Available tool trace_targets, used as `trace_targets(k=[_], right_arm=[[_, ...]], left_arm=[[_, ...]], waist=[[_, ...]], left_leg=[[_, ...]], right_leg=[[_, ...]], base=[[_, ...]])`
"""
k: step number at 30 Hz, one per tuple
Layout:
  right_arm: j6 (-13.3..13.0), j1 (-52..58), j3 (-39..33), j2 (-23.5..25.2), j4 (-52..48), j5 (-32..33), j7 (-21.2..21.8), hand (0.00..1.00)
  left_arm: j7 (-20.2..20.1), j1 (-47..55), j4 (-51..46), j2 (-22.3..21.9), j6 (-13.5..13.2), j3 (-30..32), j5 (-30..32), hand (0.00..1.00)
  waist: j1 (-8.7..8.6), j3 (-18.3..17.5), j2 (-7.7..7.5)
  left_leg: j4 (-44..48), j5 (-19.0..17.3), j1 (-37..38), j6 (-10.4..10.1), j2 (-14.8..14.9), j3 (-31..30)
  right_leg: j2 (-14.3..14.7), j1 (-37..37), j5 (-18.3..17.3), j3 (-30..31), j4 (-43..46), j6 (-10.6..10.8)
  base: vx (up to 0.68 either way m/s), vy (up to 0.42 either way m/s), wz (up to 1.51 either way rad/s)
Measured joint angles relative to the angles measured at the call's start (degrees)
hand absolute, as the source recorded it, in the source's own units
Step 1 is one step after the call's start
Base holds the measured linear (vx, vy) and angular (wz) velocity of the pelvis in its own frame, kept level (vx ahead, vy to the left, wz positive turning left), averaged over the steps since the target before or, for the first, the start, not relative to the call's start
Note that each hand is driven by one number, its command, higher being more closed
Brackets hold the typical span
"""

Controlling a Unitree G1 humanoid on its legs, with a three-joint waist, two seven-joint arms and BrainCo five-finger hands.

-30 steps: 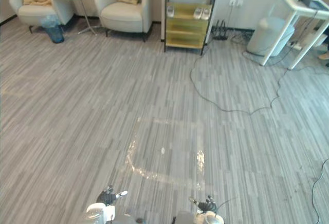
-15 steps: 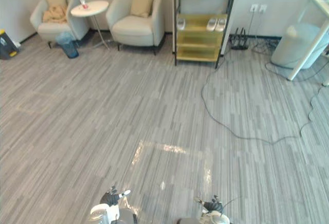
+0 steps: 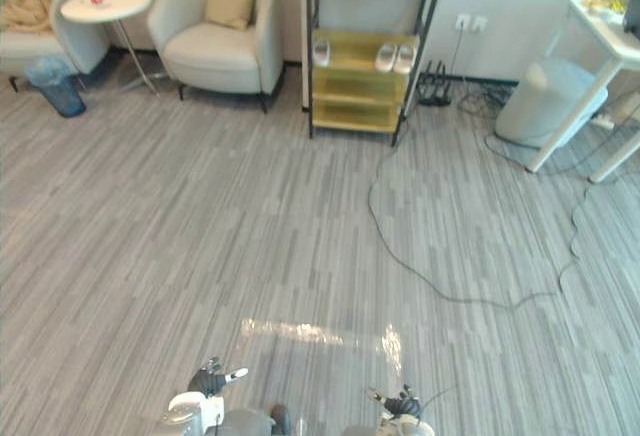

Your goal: Pick up cushions and gather them together orderly.

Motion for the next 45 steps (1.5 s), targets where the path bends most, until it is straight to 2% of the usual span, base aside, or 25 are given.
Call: trace_targets(k=[1, 2, 3, 4, 5, 6, 7, 9, 13, 19, 24, 26, 29, 31, 32, 33, 34, 35, 36, 37, 39, 41, 44, 45], right_arm=[[-0.01, -0.07, -0.01, -0.01, 0.0, 0.0, 0.01, 0.0], [-0.01, -0.11, -0.03, 0.23, 0.06, 0.0, 0.0, 0.0], [0.0, -0.11, -0.04, 0.33, 0.14, 0.0, -0.01, 0.0], [0.05, 0.15, -0.05, 0.86, 0.35, 0.0, -0.01, 0.0], [0.42, -0.07, -0.76, 0.84, 0.85, -0.01, 0.01, 0.0], [0.44, -0.14, -1.03, 0.59, 0.91, -0.03, 0.0, 0.0], [0.39, -0.03, -1.9, -0.19, 1.44, -0.07, -0.06, 0.0], [0.54, 0.08, -3.98, -1.51, 3.17, -0.25, -0.39, 0.0], [0.75, 1.3, -6.96, -2.35, 5.12, -0.03, -0.71, 0.0], [1.0, 2.3, -8.15, -2.05, 5.54, 0.33, -0.95, 0.0], [0.94, 2.42, -9.32, -1.9, 5.53, 0.88, -0.91, 0.0], [0.69, 2.33, -9.33, -1.85, 4.56, 1.47, -0.9, 0.0], [0.38, 3.56, -6.33, -1.78, 0.98, 2.62, -1.06, 0.0], [0.39, 3.87, -5.49, -1.86, 0.15, 2.59, -1.08, 0.0], [0.41, 3.84, -5.5, -2.05, 0.16, 2.6, -1.41, 0.0], [0.53, 3.56, -5.38, -2.16, 0.2, 2.55, -1.82, 0.0], [0.53, 3.49, -5.25, -2.2, 0.2, 2.55, -1.91, 0.0], [0.53, 3.33, -4.89, -2.45, 0.28, 2.48, -2.1, 0.0], [0.67, 2.79, -4.36, -2.26, 0.4, 2.4, -2.1, 0.0], [0.69, 2.73, -4.05, -2.24, 0.3, 2.38, -2.1, 0.0], [0.64, 2.61, -1.44, -1.08, 0.29, 2.33, -2.13, 0.0], [0.62, 2.96, -0.41, -0.62, 0.21, 2.3, -2.12, 0.0], [0.59, 3.36, -0.43, -0.21, 0.14, 1.99, -2.04, 0.0], [0.6, 3.38, -0.48, -0.21, 0.14, 1.86, -2.01, 0.0]], left_arm=[[0.0, 0.06, -0.01, -0.19, 0.01, 0.03, 0.0, 0.0], [-0.04, 0.31, -0.02, -0.22, -0.02, 0.02, -0.04, 0.0], [-0.06, 0.42, -0.06, -0.14, -0.07, 0.01, -0.04, 0.0], [-0.06, 0.67, -0.3, 0.36, -0.25, 0.2, -0.05, 0.0], [0.02, 0.46, 0.17, 0.08, -0.16, 0.74, -0.06, 0.0], [0.02, 0.63, 0.39, -0.25, -0.24, 0.87, -0.06, 0.0], [0.06, 1.11, 1.25, -0.86, -0.12, 1.32, -0.14, 0.0], [0.09, 1.32, 2.66, -1.86, -0.11, 1.45, -0.66, 0.0], [0.04, 0.53, 4.47, -1.87, -0.15, 0.98, -1.16, 0.0], [0.07, 0.04, 4.48, 0.17, -0.16, -1.17, -1.1, 0.0], [0.06, 0.14, 5.45, 0.67, -0.15, -1.64, -1.09, 0.0], [0.05, -0.43, 4.7, 0.64, -0.1, -1.38, -1.11, 0.0], [0.07, 1.16, 1.95, 0.3, 0.22, 0.07, -1.11, 0.0], [0.03, 1.07, 1.78, 0.42, 0.26, 0.08, -1.1, 0.0], [0.03, 1.07, 1.29, 0.36, 0.24, 0.27, -1.12, 0.0], [0.05, 1.24, 0.63, -0.05, 0.16, 1.48, -1.13, 0.0], [0.12, 1.3, 0.51, -0.15, 0.16, 1.58, -1.14, 0.0], [0.19, 1.82, -0.2, -0.68, 0.03, 2.22, -1.2, 0.0], [0.2, 1.89, -0.3, -0.86, -0.18, 2.42, -1.9, 0.0], [0.18, 2.01, -0.27, -0.85, -0.14, 2.42, -1.93, 0.0], [0.06, 2.73, -0.14, 0.33, 0.11, 2.42, -1.79, 0.0], [0.06, 2.75, -0.32, 0.52, 0.1, 2.42, -1.63, 0.0], [0.03, 2.7, -0.16, 0.09, 0.13, 2.25, -1.62, 0.0], [0.03, 2.69, -0.16, -0.17, 0.14, 2.25, -1.62, 0.0]], waist=[[-0.35, -0.01, 0.0], [-0.82, -0.41, -0.4], [-0.84, -0.56, -0.62], [-0.76, -1.45, -2.2], [-0.53, -2.07, -2.03], [-0.44, -2.48, -1.15], [-0.6, -3.47, 0.59], [-0.66, -4.25, 2.77], [-1.11, -4.61, 3.03], [-1.11, -3.94, 1.31], [-1.19, -3.51, 1.81], [-1.43, -1.45, 2.65], [-1.34, 0.61, 3.01], [-1.27, 0.55, 2.65], [-1.21, 0.87, 2.52], [-1.0, 1.08, 2.48], [-0.99, 1.07, 2.48], [-0.93, 0.93, 2.91], [-0.18, 0.74, 3.16], [-0.07, 0.28, 3.73], [-0.69, -0.74, 1.95], [-0.74, -1.91, 1.21], [-0.75, -2.89, 1.06], [-0.76, -3.04, 1.47]], left_leg=[[-0.33, 0.0, 0.6, 0.0, 0.23, -0.7], [-0.59, -0.16, 1.49, -0.26, 0.49, -1.55], [-0.73, -0.54, 1.83, -0.91, 0.46, -1.52], [-0.85, -1.92, 2.16, -2.27, -0.45, -2.15], [-0.61, -2.44, 2.34, -2.7, 0.06, -3.24], [-0.59, -2.44, 2.2, -2.71, 0.65, -3.57], [-0.89, -2.59, 2.32, -2.92, 1.83, -3.95], [-1.38, -2.91, 3.31, -3.45, 3.12, -4.28], [-3.17, -2.51, 3.87, -3.99, 3.9, -6.61], [-2.99, -1.91, 3.68, -4.57, 2.97, -8.99], [-2.86, -1.92, 3.4, -4.59, 2.88, -9.06], [0.65, -3.89, 1.89, -5.29, 3.97, -9.01], [8.76, -6.83, -0.61, -6.37, 6.34, -7.85], [12.24, -6.44, -2.81, -6.42, 6.47, -7.11], [15.12, -6.33, -4.95, -4.96, 6.0, -7.32], [15.04, -7.68, -6.66, -3.53, 4.6, -7.73], [14.62, -7.66, -6.95, -3.59, 4.21, -7.96], [10.22, -7.37, -6.87, -4.16, 3.25, -9.65], [7.24, -5.01, -6.13, -4.69, 3.58, -9.06], [6.61, -5.0, -5.88, -4.61, 3.82, -8.57], [5.25, -5.21, -4.24, -4.33, 3.72, -5.63], [3.71, -4.64, -3.51, -3.89, 3.32, -4.96], [0.79, -3.59, -1.43, -3.58, 2.3, -5.02], [0.7, -3.51, -1.16, -3.65, 2.17, -5.29]], right_leg=[[-0.16, -0.37, -0.32, -0.81, -2.73, -0.41], [-0.66, -1.13, 0.41, -1.36, -10.54, -1.21], [-0.56, -0.98, 2.21, -1.31, -14.84, -1.74], [-1.09, -1.41, 9.16, -0.28, -24.25, -2.7], [-0.63, -0.41, 7.79, -0.49, -25.85, -2.2], [-0.23, 0.37, 8.05, -0.71, -26.89, -2.52], [1.15, 2.51, 8.6, -1.22, -30.83, -3.04], [3.1, 5.56, 10.22, -1.63, -35.82, -3.54], [4.31, 8.33, 11.41, -2.91, -40.48, -3.77], [3.74, 10.05, 12.06, -4.47, -41.96, -3.3], [3.28, 10.05, 12.58, -4.38, -41.89, -2.94], [4.11, 9.95, 11.47, -4.42, -40.32, -3.67], [6.42, 9.82, 9.67, -2.58, -38.8, -4.45], [6.57, 9.42, 9.58, -2.2, -38.73, -4.62], [6.21, 8.54, 9.61, -0.65, -38.1, -4.75], [5.58, 7.53, 9.61, 1.04, -37.78, -4.74], [5.59, 7.06, 9.62, 1.47, -37.78, -4.7], [6.21, 5.71, 9.64, 3.64, -37.84, -4.34], [7.52, 5.63, 10.46, 6.6, -39.19, -3.56], [7.65, 6.23, 10.7, 6.91, -39.45, -3.61], [7.19, 7.0, 11.08, 7.77, -39.32, -4.09], [6.92, 7.09, 11.39, 8.09, -40.04, -3.73], [5.92, 7.38, 10.13, 7.63, -40.15, -3.16], [5.81, 7.73, 10.06, 7.25, -40.27, -3.14]], base=[[0.23, -0.076, 0.73], [0.17, -0.077, 0.68], [0.24, -0.109, 0.72], [0.28, -0.165, 0.43], [0.27, -0.186, 0.28], [0.29, -0.229, 0.07], [0.21, -0.165, -0.08], [0.18, -0.121, -0.07], [0.08, -0.075, 0.08], [-0.01, 0.002, 0.21], [-0.09, 0.027, 0.06], [-0.14, -0.026, 0.1], [-0.13, -0.041, -0.07], [-0.08, -0.026, -0.01], [-0.08, -0.015, -0.08], [-0.06, 0.006, -0.13], [-0.09, 0.035, -0.38], [-0.07, 0.072, -0.82], [-0.03, 0.097, -0.91], [0.11, 0.145, -0.95], [0.19, 0.112, -0.53], [0.15, 0.055, -0.16], [0.22, 0.027, 0.07], [0.23, 0.009, 0.18]])
